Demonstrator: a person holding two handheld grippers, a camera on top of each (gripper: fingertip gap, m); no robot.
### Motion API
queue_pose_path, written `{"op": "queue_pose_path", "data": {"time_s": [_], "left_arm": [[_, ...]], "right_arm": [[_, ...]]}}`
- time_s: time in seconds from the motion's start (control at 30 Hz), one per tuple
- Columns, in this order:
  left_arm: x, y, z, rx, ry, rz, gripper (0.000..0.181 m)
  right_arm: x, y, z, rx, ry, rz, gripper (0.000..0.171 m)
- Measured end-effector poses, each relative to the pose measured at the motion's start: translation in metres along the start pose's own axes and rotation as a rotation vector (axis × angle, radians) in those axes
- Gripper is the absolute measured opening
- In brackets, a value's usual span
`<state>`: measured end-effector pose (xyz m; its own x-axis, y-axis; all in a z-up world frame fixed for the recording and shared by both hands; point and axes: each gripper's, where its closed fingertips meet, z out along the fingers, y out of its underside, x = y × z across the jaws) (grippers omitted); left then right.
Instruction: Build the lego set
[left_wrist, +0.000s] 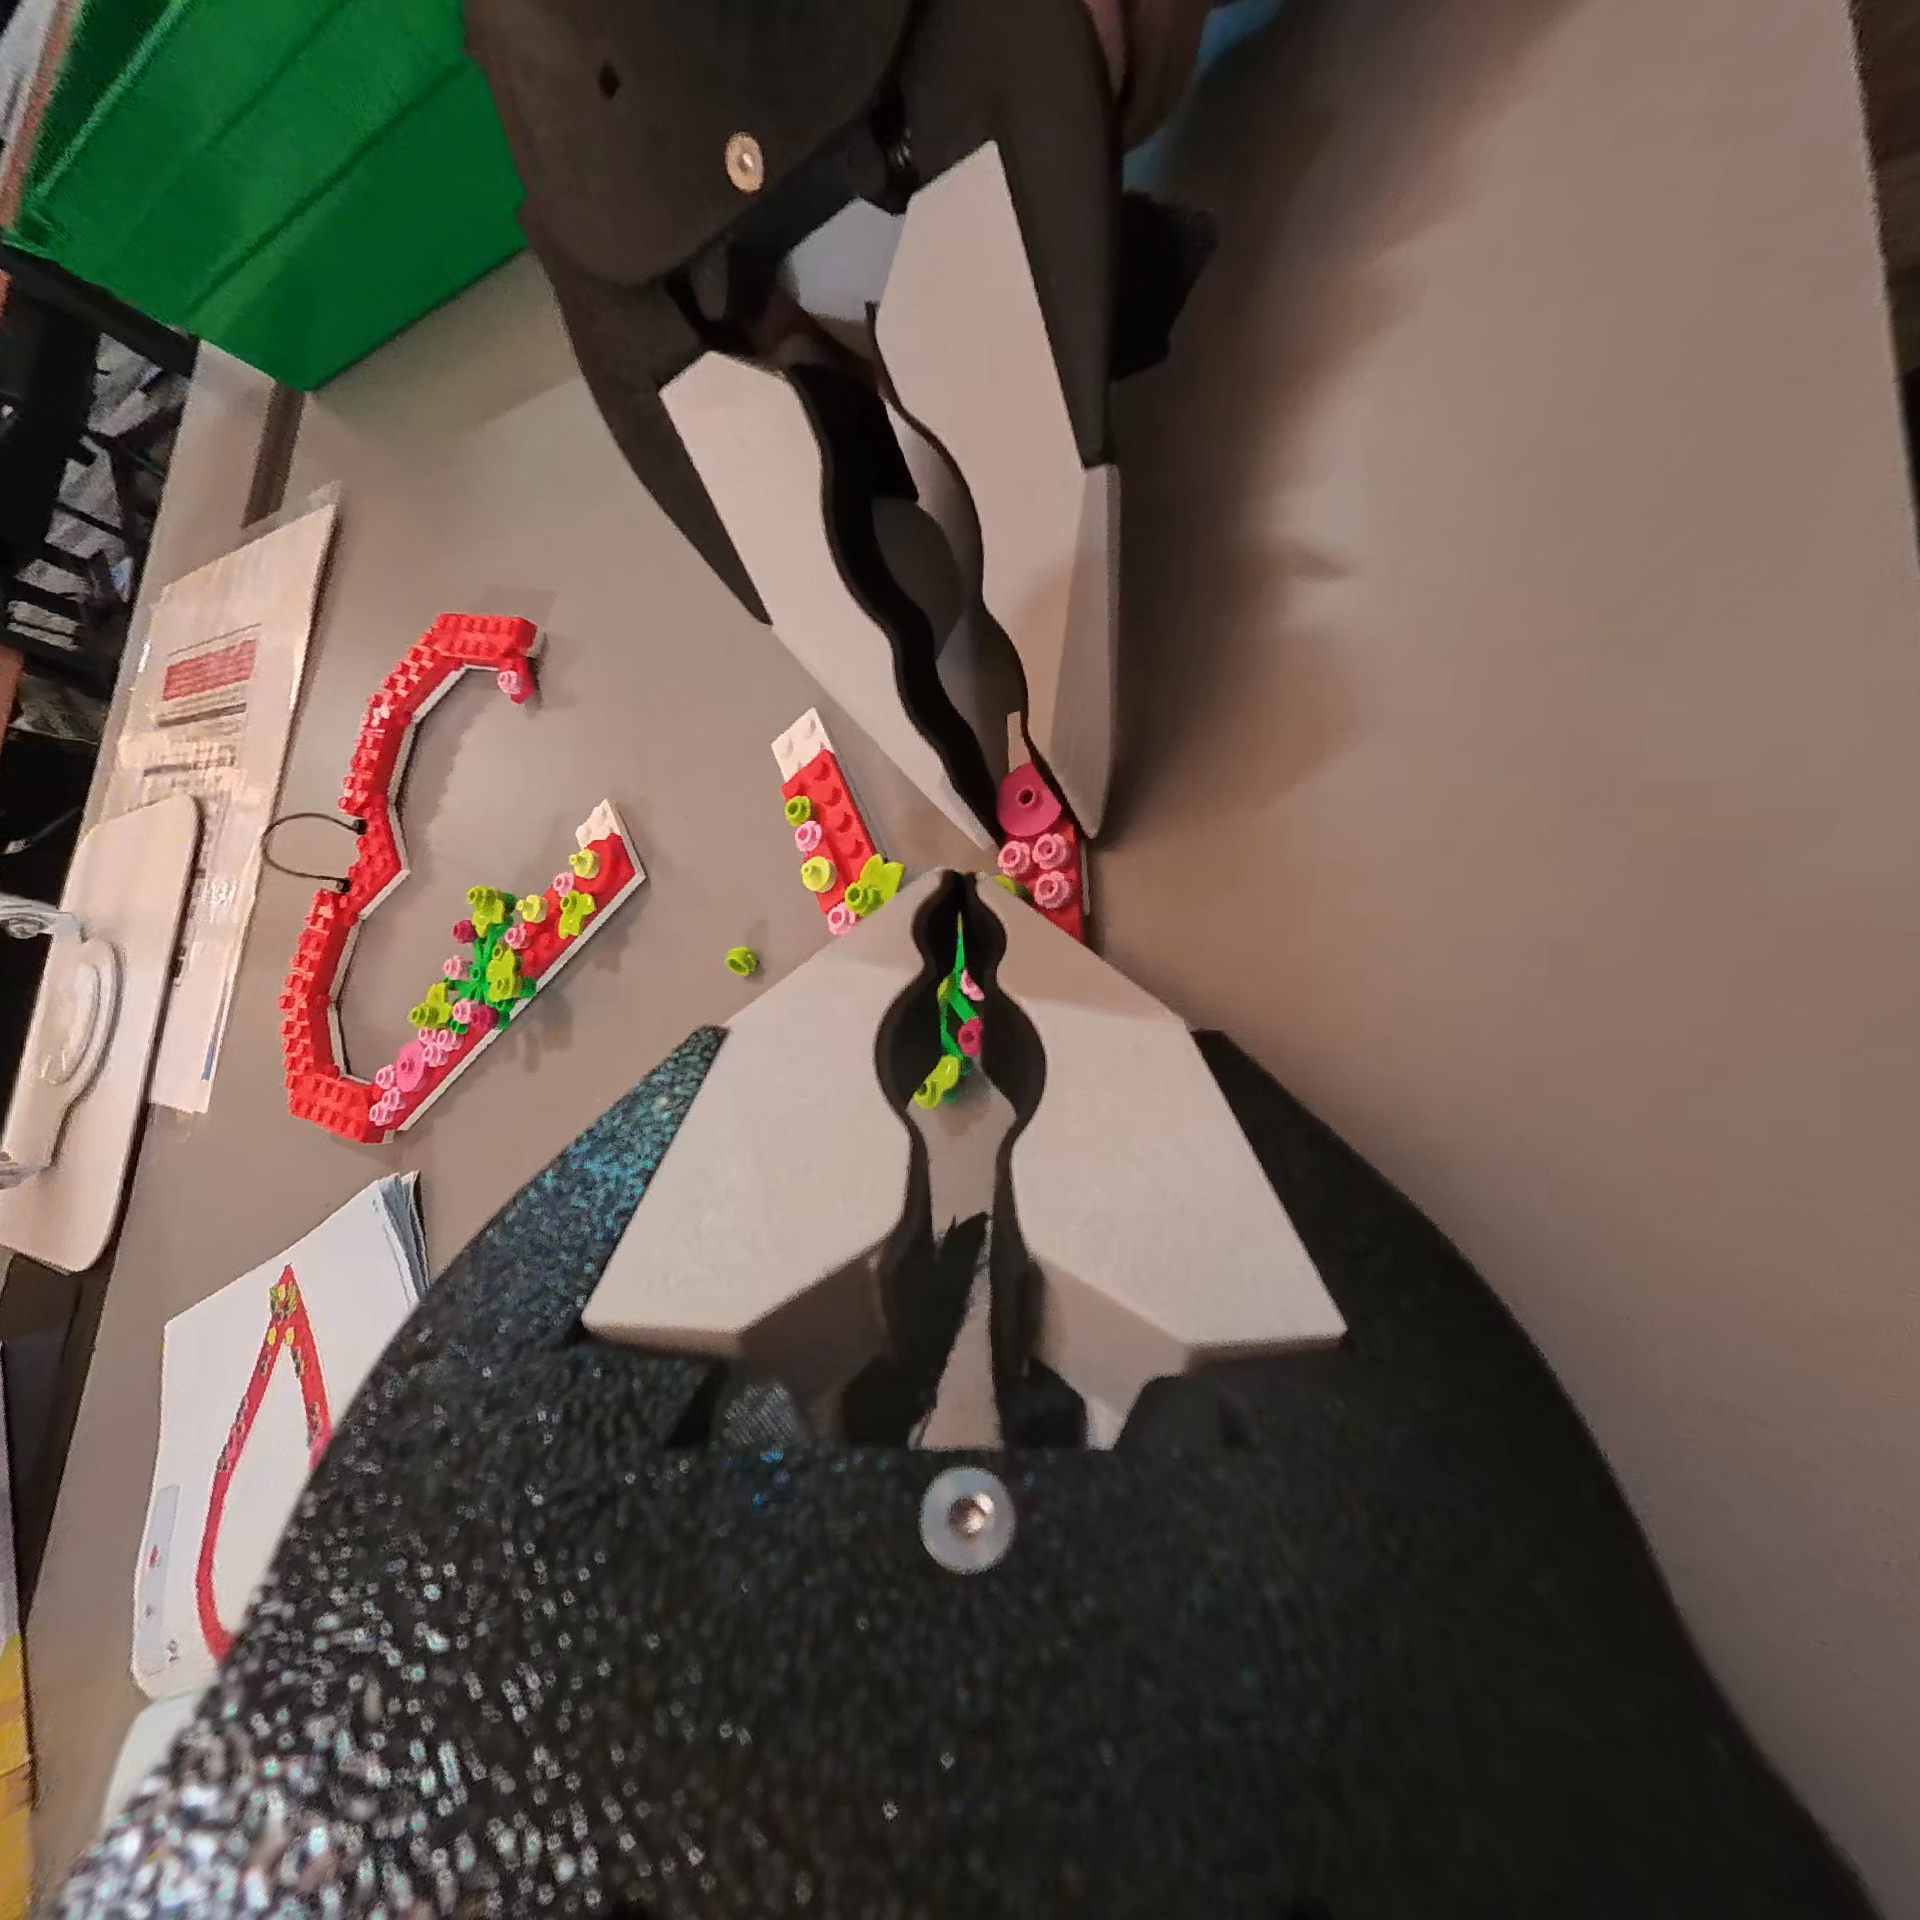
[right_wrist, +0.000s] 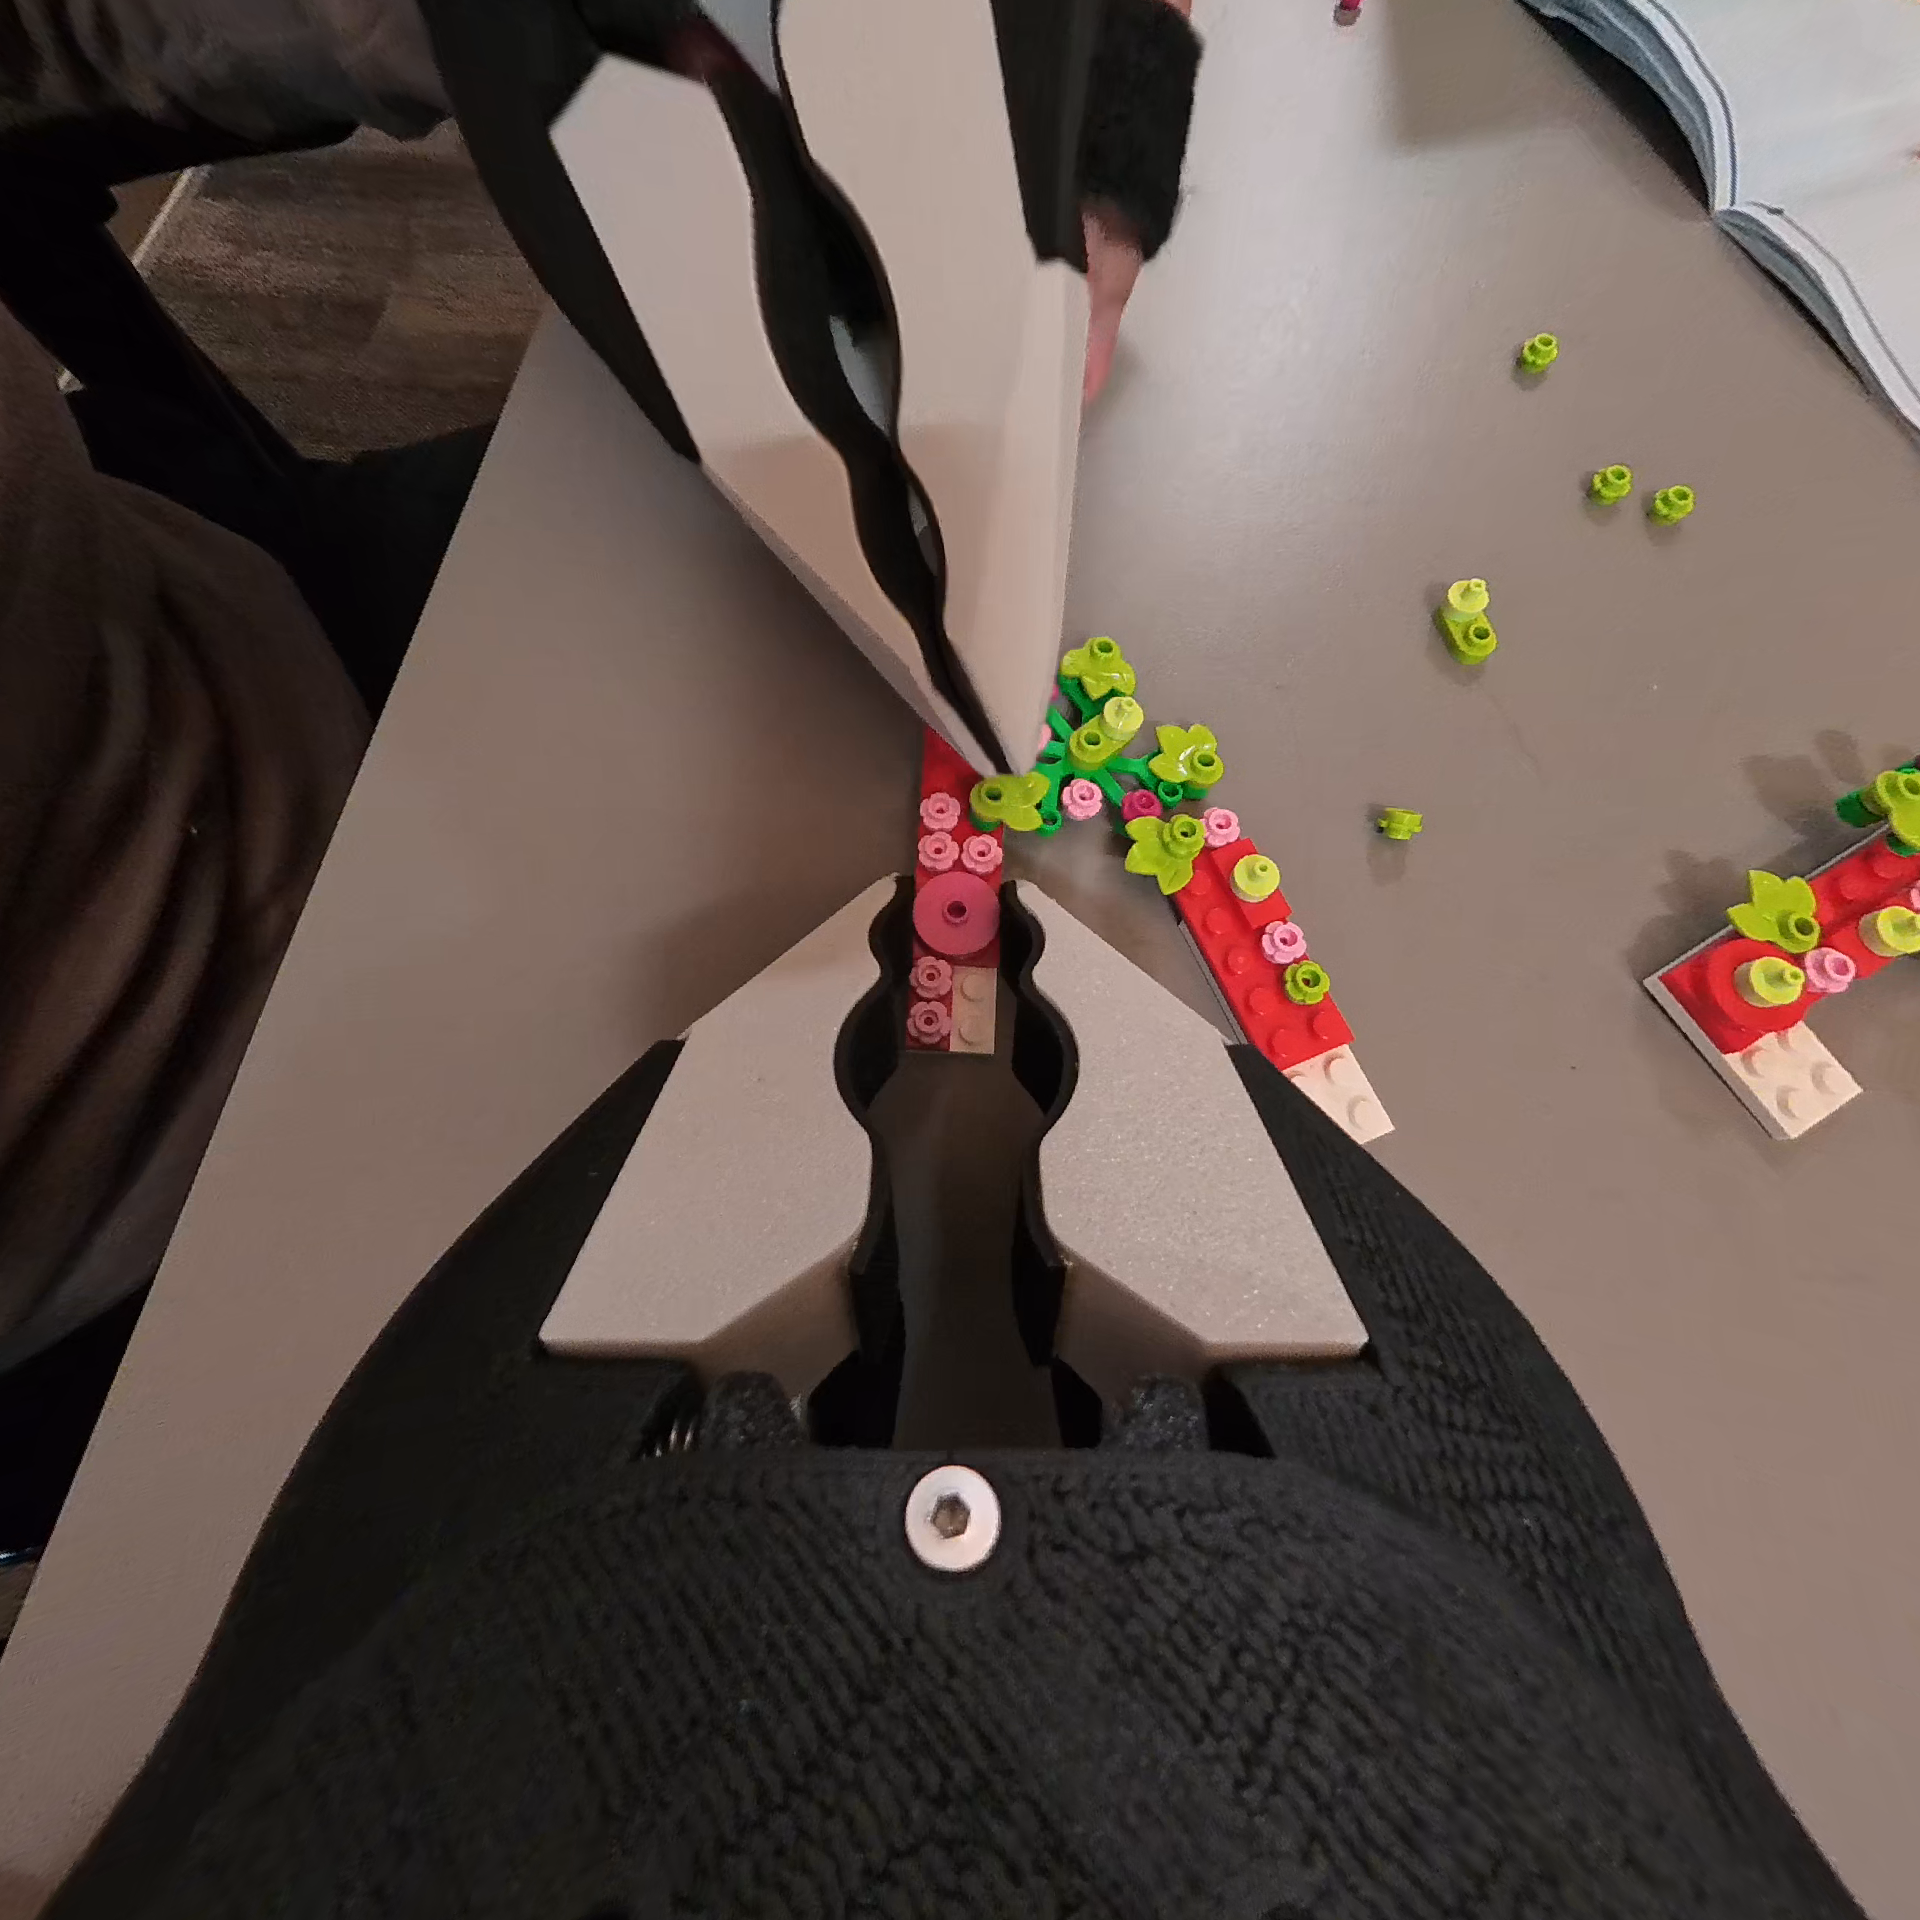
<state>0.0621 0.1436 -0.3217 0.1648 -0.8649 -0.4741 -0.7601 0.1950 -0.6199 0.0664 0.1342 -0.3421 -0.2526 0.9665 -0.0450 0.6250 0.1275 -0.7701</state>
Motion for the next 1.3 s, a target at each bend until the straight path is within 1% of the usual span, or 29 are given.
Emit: {"op": "queue_pose_path", "data": {"time_s": [0.03,0.1,0.13,0.23,0.27,0.37,0.47,0.57,0.73,0.83,0.93,1.3], "left_arm": [[0.001,-0.002,-0.002,0.018,-0.001,-0.014,0.000],[0.006,-0.004,-0.006,0.046,0.004,-0.033,0.000],[0.009,-0.005,-0.007,0.052,-0.001,-0.037,0.014],[0.016,-0.001,-0.007,0.016,-0.036,-0.030,0.041],[0.018,0.003,-0.005,-0.012,-0.046,-0.017,0.045],[0.016,0.006,-0.003,-0.045,-0.123,0.047,0.040],[0.011,0.005,-0.001,-0.070,-0.174,0.102,0.040],[0.009,0.005,0.001,-0.085,-0.190,0.140,0.038],[0.006,0.011,0.005,-0.150,-0.223,0.261,0.021],[0.006,0.010,0.005,-0.151,-0.236,0.308,0.020],[0.005,0.010,0.005,-0.147,-0.255,0.313,0.021],[0.003,0.012,0.007,-0.157,-0.255,0.279,0.019]], "right_arm": [[0.000,0.000,0.000,0.000,0.001,0.000,0.015],[0.000,0.000,0.000,0.000,0.003,0.001,0.015],[0.001,0.000,0.000,0.000,0.004,0.002,0.015],[0.002,0.000,0.000,0.002,0.009,0.006,0.015],[0.002,-0.001,0.000,0.004,0.009,0.007,0.015],[0.003,-0.002,0.000,0.010,0.007,0.014,0.014],[0.003,-0.004,-0.001,0.025,-0.001,0.028,0.015],[0.003,-0.005,-0.001,0.032,-0.004,0.038,0.015],[0.004,-0.007,-0.001,0.041,-0.011,0.050,0.015],[0.004,-0.007,-0.001,0.044,-0.017,0.059,0.015],[0.004,-0.007,-0.001,0.045,-0.018,0.064,0.015],[0.006,-0.008,-0.002,0.053,-0.024,0.097,0.015]]}}
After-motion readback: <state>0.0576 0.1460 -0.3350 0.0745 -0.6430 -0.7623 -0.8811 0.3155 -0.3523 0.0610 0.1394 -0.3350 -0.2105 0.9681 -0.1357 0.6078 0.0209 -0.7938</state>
